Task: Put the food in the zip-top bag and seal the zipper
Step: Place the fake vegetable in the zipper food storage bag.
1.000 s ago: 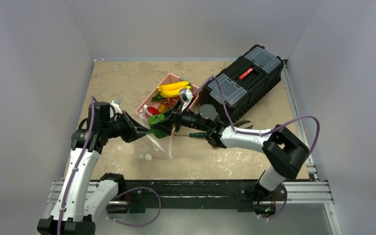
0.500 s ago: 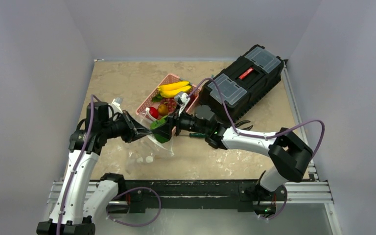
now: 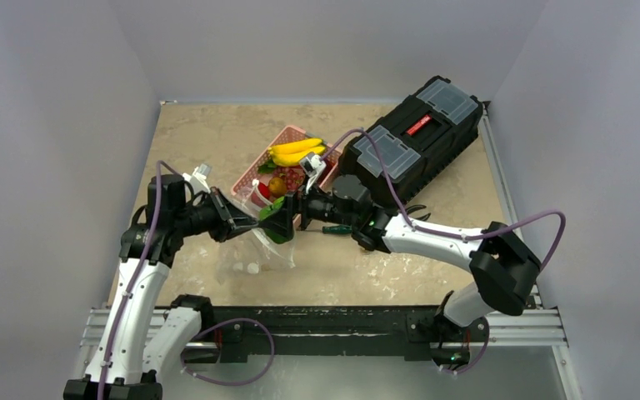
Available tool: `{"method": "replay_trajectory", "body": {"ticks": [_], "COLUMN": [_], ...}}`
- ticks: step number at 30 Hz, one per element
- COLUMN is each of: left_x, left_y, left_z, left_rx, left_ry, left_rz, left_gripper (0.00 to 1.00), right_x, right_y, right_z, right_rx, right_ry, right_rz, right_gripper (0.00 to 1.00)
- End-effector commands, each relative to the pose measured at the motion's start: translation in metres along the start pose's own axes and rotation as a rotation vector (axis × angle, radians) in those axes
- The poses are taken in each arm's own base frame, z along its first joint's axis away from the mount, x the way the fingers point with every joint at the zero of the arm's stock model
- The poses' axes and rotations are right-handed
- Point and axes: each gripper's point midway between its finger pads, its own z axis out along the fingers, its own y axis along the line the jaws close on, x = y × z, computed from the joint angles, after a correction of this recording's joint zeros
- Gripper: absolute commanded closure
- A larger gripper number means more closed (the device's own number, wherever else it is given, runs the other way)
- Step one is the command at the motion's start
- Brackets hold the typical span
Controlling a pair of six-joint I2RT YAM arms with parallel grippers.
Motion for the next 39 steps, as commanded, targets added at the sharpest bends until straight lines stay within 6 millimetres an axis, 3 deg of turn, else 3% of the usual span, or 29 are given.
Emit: {"method": "replay_trajectory", "body": {"ticks": [1, 7, 13, 16, 20, 24, 30, 34, 37, 39], "left_x": [-0.004, -0.004, -0.004, -0.003, -0.003, -0.004, -0.005, -0.006, -0.007, -0.008], "left_y": [-0.010, -0.009, -0.021, -0.020, -0.017, -0.020, -0.030, -0.033, -0.032, -0.029], "left_z": [0.001, 0.003, -0.003, -0.004, -0.002, -0.002, -0.009, -0.011, -0.011, -0.010], "left_rx": [0.057, 0.057, 0.102, 0.098, 0.095, 0.101, 0.119, 0.126, 0.115, 0.102], "left_ry": [-0.008, -0.004, -0.021, -0.019, -0.012, -0.013, -0.037, -0.039, -0.043, -0.050], "left_rz": [0.050, 0.048, 0.081, 0.079, 0.074, 0.074, 0.093, 0.097, 0.098, 0.096], "left_gripper": [1.00, 1.00, 1.00, 1.00, 1.00, 1.00, 1.00, 1.00, 1.00, 1.00], "right_x": [-0.043, -0.052, -0.052, -0.052, -0.052, -0.042, -0.035, -0.028, -0.026, -0.027], "right_y": [0.046, 0.048, 0.032, 0.023, 0.029, 0.024, 0.004, 0.005, -0.001, 0.006], "right_z": [-0.004, -0.010, -0.016, -0.023, -0.025, -0.018, -0.021, -0.018, -0.019, -0.018], "right_rx": [-0.100, -0.065, 0.028, 0.088, 0.089, 0.166, 0.324, 0.388, 0.448, 0.417], "right_ry": [-0.084, -0.074, -0.082, -0.076, -0.083, -0.039, -0.015, 0.004, 0.022, 0.026], "right_rz": [-0.013, -0.027, -0.062, -0.090, -0.096, -0.131, -0.194, -0.243, -0.266, -0.274], "right_gripper": [0.01, 0.02, 0.17, 0.34, 0.63, 0.76, 0.77, 0.70, 0.57, 0.43]}}
